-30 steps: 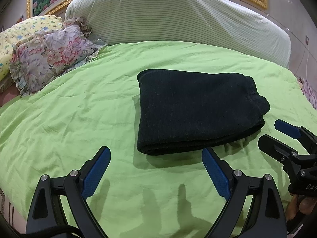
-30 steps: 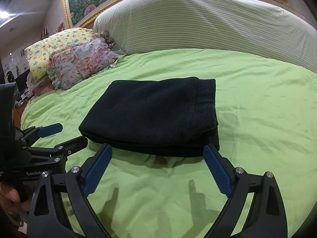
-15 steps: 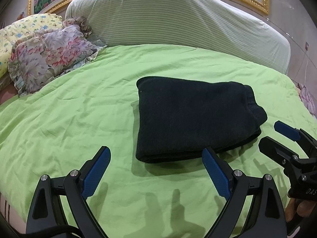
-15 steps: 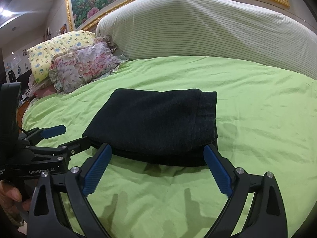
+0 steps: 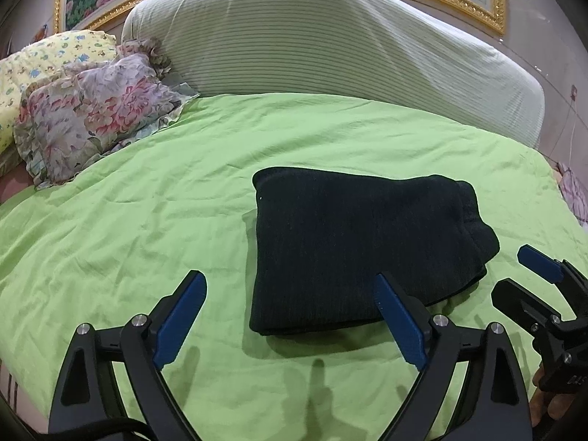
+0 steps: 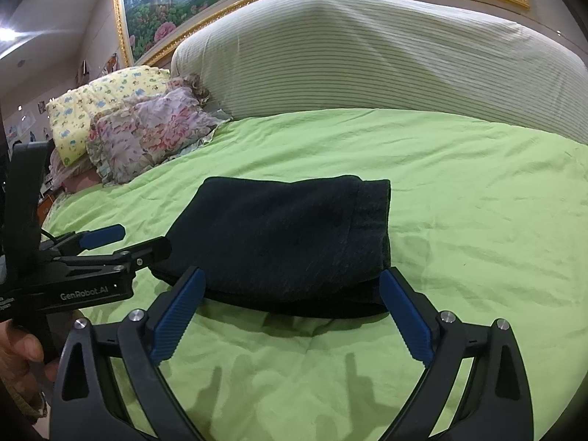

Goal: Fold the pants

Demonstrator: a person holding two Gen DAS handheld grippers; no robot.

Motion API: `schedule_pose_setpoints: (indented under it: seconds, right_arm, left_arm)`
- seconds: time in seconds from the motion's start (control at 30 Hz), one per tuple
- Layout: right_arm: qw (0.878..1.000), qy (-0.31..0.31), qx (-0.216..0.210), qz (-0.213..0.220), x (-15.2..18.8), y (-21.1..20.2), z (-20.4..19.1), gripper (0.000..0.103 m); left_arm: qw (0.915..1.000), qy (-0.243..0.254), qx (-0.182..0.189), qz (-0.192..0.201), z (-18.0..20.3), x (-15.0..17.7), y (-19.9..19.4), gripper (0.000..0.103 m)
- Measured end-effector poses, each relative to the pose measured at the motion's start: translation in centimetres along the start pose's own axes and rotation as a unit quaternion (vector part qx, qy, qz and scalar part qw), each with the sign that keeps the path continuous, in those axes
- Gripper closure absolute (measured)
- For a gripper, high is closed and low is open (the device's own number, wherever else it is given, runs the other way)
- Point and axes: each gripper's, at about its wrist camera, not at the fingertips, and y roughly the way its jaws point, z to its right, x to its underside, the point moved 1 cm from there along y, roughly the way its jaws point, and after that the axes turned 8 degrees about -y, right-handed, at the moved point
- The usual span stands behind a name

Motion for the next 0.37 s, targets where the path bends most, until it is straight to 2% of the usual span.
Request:
schedule_pose_setpoints:
  seconds: [0.37]
  right_arm:
    - [1.000,-0.001,-0.015,-0.001,-0.17,0.40,-0.36,0.006]
  left_arm:
    - [0.9998,0.011,-0.017,0.001,0.89,-0.12,0.43,0.010]
